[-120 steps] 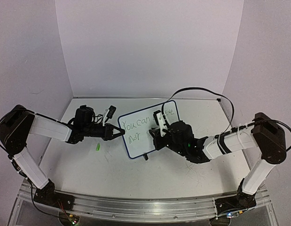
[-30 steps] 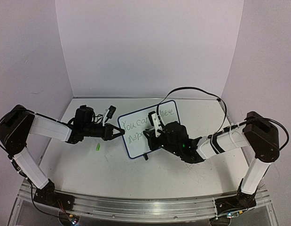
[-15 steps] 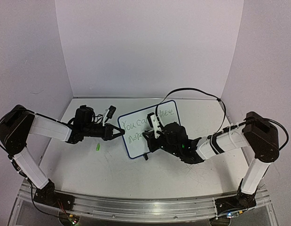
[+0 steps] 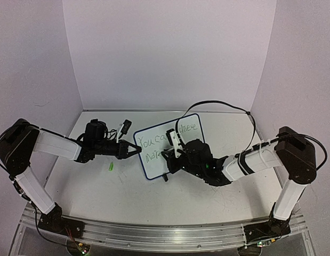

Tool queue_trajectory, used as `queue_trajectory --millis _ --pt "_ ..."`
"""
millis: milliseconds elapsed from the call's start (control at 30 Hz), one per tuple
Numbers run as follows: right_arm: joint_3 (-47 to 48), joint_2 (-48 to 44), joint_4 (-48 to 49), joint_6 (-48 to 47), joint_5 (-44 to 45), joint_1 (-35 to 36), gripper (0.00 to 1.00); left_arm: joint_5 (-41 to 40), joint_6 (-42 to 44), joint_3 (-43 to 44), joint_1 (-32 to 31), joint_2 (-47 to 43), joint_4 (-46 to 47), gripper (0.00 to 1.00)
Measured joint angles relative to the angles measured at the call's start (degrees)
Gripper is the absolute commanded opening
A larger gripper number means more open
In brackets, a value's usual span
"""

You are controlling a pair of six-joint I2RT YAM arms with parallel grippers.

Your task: Write a sentence on the whiteboard

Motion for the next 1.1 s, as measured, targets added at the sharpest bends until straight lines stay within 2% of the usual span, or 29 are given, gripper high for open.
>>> queue_trajectory --millis 1100 --pt "0.0 -0.3 -1.7 0.9 5.8 1.1 0.0 -0.2 0.0 0.0 0.0 0.0 0.0 0.0"
